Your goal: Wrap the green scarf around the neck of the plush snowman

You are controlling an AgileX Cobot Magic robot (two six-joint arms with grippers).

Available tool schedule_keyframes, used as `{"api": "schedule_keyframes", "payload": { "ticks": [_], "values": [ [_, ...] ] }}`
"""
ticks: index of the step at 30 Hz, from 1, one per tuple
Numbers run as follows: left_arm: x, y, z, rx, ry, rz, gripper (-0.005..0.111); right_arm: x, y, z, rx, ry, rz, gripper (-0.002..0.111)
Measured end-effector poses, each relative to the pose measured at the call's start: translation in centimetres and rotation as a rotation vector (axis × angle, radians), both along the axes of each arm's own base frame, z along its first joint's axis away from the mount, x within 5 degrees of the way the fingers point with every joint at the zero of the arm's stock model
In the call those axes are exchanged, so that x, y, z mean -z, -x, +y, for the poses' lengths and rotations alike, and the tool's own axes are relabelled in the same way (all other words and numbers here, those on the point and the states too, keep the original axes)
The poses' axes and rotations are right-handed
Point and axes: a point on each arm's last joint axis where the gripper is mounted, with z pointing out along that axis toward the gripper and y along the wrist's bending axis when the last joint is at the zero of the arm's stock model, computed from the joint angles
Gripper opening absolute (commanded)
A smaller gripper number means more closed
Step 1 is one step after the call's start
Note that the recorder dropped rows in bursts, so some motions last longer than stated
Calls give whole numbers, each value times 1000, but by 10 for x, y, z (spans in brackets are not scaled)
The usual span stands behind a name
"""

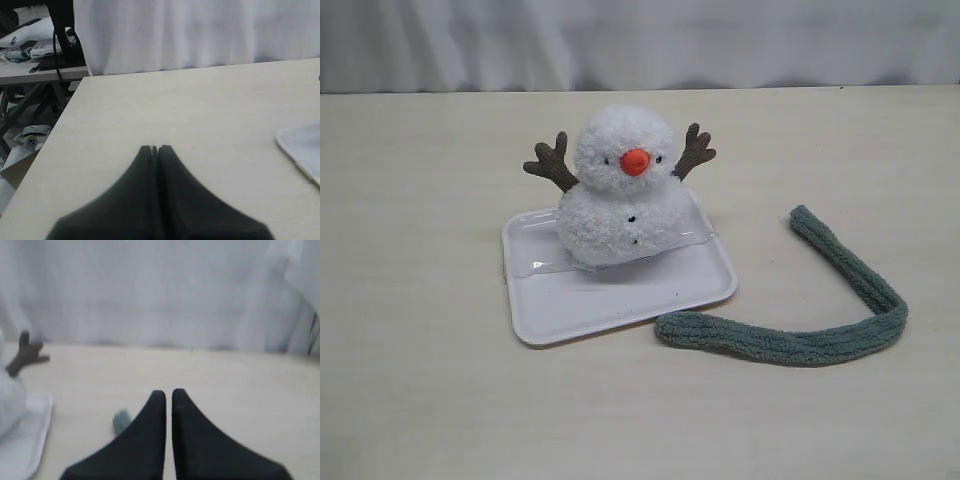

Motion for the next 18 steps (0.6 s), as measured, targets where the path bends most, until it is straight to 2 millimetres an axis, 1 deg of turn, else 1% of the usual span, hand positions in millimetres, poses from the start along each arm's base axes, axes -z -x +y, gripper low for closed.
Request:
{"api": "schedule_keyframes", "payload": {
  "ticks": [3,8,10,12,14,15,16,18],
  "values": [
    [0,0,0,0,0,0,0,-18,1,0,-3,3,-196,4],
    [0,0,0,0,0,0,0,-43,9,1,-12,-7,-487,4],
    [0,0,0,0,0,0,0,-52,14,1,-39,-92,-606,4],
    [0,0,0,0,0,0,0,-61,21,2,-104,-254,-724,4],
    [0,0,0,0,0,0,0,-66,23,2,-154,-371,-758,5],
    [0,0,0,0,0,0,0,-71,24,2,-164,-385,-745,8],
    [0,0,0,0,0,0,0,-78,24,3,-167,-389,-710,12],
    [0,0,0,0,0,0,0,-93,25,4,-150,-389,-624,26]
  ]
}}
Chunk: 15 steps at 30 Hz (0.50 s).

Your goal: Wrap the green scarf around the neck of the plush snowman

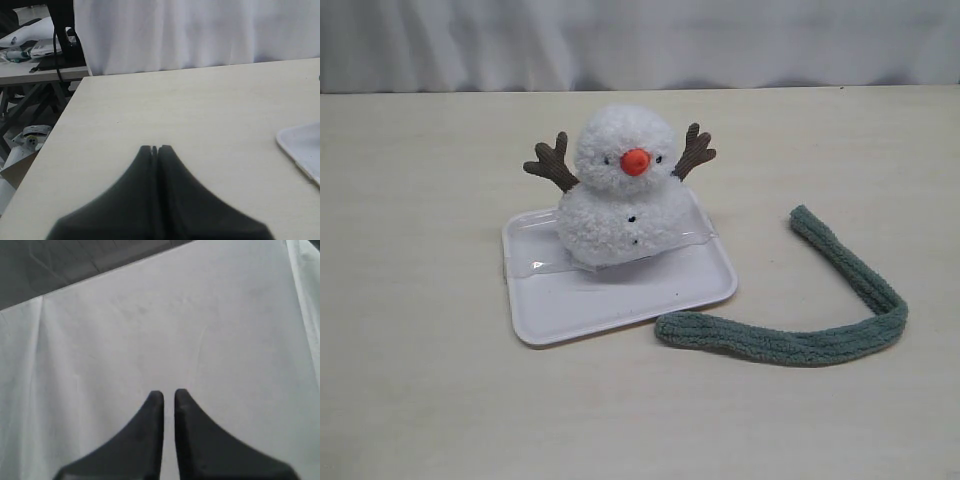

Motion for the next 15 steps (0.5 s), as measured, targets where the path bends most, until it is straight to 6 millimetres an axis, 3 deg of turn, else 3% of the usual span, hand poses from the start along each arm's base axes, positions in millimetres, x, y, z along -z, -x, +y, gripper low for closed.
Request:
{"api": "schedule_keyframes", "payload": {
  "ticks": [4,6,9,15],
  "values": [
    [0,0,0,0,0,0,0,-37,5,-3,40,6,191,60],
    [0,0,0,0,0,0,0,-55,2,-4,78,45,305,67],
    [0,0,0,0,0,0,0,-67,-14,-7,124,117,550,66],
    [0,0,0,0,0,0,0,-52,-72,-7,65,210,1059,63]
  ]
}}
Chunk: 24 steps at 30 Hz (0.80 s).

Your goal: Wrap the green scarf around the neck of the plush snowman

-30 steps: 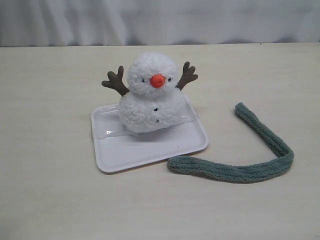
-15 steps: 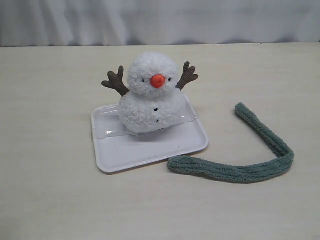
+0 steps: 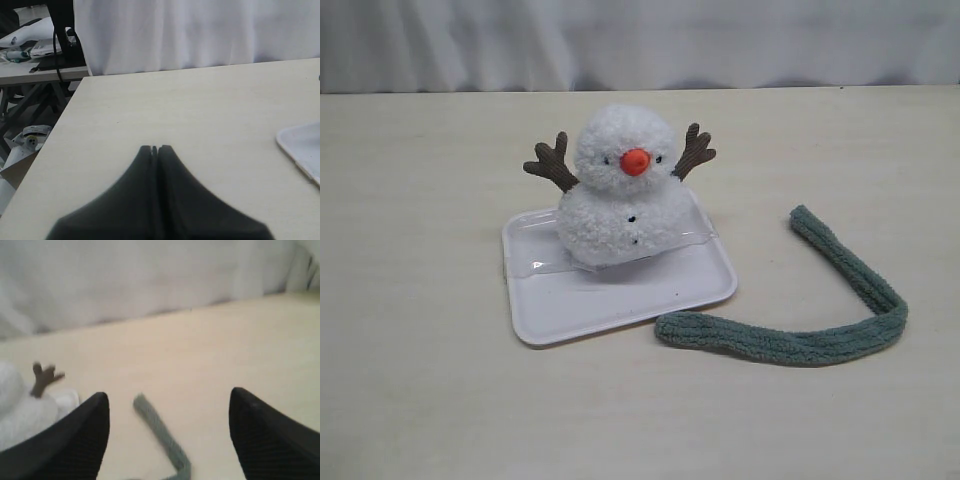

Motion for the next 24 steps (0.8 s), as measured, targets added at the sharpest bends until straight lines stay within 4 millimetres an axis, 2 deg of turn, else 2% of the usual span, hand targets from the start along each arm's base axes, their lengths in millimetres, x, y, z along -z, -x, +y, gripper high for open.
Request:
{"api": "schedule_keyframes", "payload": {
  "ticks": [3,8,12,16,18,24],
  "values": [
    [0,0,0,0,0,0,0,18,-32,9,-146,20,182,63],
    [0,0,0,0,0,0,0,62,-81,20,-330,-21,452,63],
    [0,0,0,0,0,0,0,106,-110,14,-311,-10,686,63],
    [0,0,0,0,0,0,0,146,-130,6,-240,14,860,63],
    [0,0,0,0,0,0,0,159,-140,1,-183,25,916,63],
    [0,0,0,0,0,0,0,177,-169,-5,-93,27,944,63]
  ]
}}
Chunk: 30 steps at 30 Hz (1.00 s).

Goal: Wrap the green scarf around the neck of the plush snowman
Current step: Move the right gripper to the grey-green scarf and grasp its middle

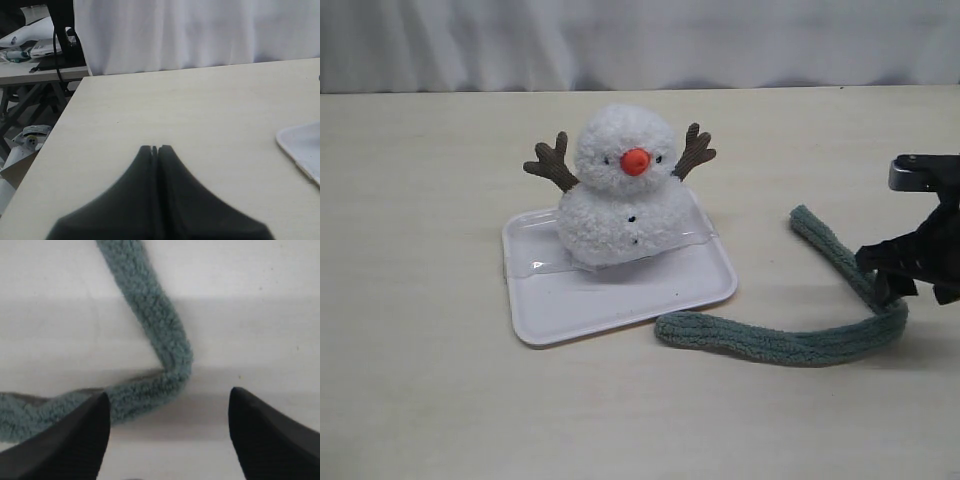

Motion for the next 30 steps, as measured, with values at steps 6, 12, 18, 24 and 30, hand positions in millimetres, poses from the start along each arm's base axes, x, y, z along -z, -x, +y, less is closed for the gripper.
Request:
{"api": "schedule_keyframes", "payload": {
  "ticks": [6,12,18,24,30],
  "values": [
    [0,0,0,0,0,0,0,23,-15,0,51,-10,-16,63],
    [0,0,0,0,0,0,0,44,-20,-2,71,-1,19,63],
    [0,0,0,0,0,0,0,57,-21,-2,65,6,50,43],
    [0,0,0,0,0,0,0,58,-26,-2,46,7,35,4],
    [0,0,0,0,0,0,0,41,-32,-2,-35,21,87,4]
  ]
}}
